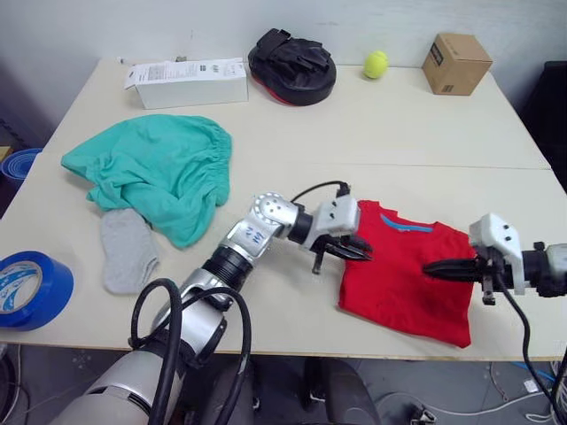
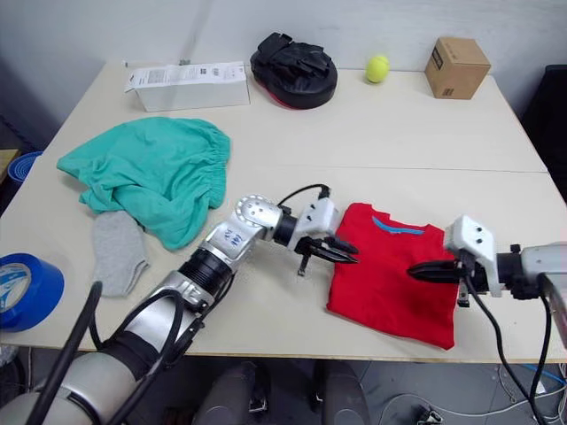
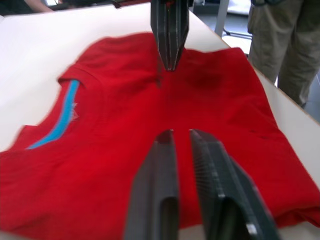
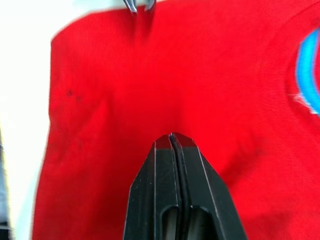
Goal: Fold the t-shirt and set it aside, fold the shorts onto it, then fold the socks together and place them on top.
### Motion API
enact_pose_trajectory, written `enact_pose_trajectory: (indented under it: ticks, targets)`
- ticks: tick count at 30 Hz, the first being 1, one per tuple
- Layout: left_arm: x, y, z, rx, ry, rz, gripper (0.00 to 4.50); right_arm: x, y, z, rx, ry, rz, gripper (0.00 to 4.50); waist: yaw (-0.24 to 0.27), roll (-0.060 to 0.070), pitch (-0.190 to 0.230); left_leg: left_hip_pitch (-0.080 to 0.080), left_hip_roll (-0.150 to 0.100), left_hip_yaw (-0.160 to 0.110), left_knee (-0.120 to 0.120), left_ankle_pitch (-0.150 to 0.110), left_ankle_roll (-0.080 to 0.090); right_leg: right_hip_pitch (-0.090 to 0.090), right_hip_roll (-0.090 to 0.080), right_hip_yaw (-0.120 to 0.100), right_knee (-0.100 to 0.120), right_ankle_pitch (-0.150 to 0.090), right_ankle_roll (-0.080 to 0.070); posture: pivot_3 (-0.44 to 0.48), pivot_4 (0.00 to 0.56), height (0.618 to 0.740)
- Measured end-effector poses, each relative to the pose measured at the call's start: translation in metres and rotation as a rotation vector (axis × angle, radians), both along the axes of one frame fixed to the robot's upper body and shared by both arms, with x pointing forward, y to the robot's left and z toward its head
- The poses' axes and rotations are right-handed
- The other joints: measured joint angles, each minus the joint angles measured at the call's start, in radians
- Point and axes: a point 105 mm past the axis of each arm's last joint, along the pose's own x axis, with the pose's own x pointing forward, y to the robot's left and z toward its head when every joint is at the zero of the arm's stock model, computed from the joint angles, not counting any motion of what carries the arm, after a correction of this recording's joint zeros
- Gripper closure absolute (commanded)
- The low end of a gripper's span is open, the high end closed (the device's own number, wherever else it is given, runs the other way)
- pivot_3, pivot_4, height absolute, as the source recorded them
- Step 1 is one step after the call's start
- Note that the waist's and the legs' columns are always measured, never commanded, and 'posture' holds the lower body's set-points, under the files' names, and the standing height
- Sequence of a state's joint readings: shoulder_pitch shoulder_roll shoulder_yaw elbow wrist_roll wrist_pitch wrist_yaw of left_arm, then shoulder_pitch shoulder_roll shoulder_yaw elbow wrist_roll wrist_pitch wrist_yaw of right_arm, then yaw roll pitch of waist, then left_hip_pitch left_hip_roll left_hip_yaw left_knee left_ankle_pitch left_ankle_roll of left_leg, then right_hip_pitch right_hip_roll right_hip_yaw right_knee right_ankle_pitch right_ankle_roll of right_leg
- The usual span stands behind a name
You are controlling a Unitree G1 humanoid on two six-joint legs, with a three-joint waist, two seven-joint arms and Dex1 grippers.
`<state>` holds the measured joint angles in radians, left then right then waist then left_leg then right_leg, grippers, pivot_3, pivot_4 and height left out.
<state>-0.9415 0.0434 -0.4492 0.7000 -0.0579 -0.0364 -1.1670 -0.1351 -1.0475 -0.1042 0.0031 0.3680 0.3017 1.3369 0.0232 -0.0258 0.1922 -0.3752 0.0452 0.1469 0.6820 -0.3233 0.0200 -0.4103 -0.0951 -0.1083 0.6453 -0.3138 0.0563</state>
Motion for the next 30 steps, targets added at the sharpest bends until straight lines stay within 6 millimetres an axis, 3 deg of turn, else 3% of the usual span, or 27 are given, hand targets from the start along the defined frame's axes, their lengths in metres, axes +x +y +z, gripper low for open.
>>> enact_pose_trajectory:
  ticks: [4,13,18,21,25,30]
  targets:
    - [0.004,-0.013,-0.018,0.083,-0.043,0.025,4.49,0.006,0.002,-0.025,-0.043,0.011,-0.001,4.5,-0.001,0.0,0.0,0.0,0.0,0.0,0.0,0.0,0.0,0.0,0.0,0.0,0.0,0.0,0.0,0.0,0.15,0.74]
    - [0.008,-0.01,-0.029,0.138,-0.132,0.019,4.49,0.025,-0.016,-0.024,-0.084,-0.062,-0.079,4.5,-0.011,-0.001,0.0,0.005,0.0,-0.003,0.001,0.0,0.001,0.008,-0.002,-0.003,-0.001,0.0,0.0,0.0,0.15,0.74]
    - [0.007,-0.007,-0.032,0.123,-0.127,0.024,4.49,0.031,-0.067,-0.017,-0.128,-0.043,-0.252,4.5,-0.005,-0.001,0.0,0.005,0.0,-0.003,0.001,-0.001,0.002,0.009,-0.003,-0.003,-0.002,0.0,0.0,0.0,0.15,0.74]
    - [0.008,-0.002,-0.031,0.127,-0.135,0.026,4.49,0.033,-0.086,-0.017,-0.168,-0.06,-0.303,4.5,-0.011,-0.001,-0.001,0.006,0.0,-0.003,0.001,-0.001,0.002,0.009,-0.003,-0.004,-0.002,0.0,0.0,0.0,0.15,0.74]
    - [0.009,0.004,-0.029,0.125,-0.138,0.03,4.49,0.029,-0.086,-0.017,-0.154,-0.06,-0.272,4.5,-0.022,0.0,-0.001,0.006,0.0,-0.003,0.001,-0.001,0.002,0.009,-0.002,-0.004,-0.002,0.0,0.0,0.0,0.15,0.74]
    - [0.014,0.017,-0.018,0.118,-0.1,0.051,4.49,0.024,-0.068,-0.009,-0.091,-0.05,-0.202,4.5,-0.027,0.002,0.0,0.004,0.0,-0.003,0.001,-0.001,0.001,0.007,-0.002,-0.003,-0.001,0.0,0.0,0.0,0.15,0.74]
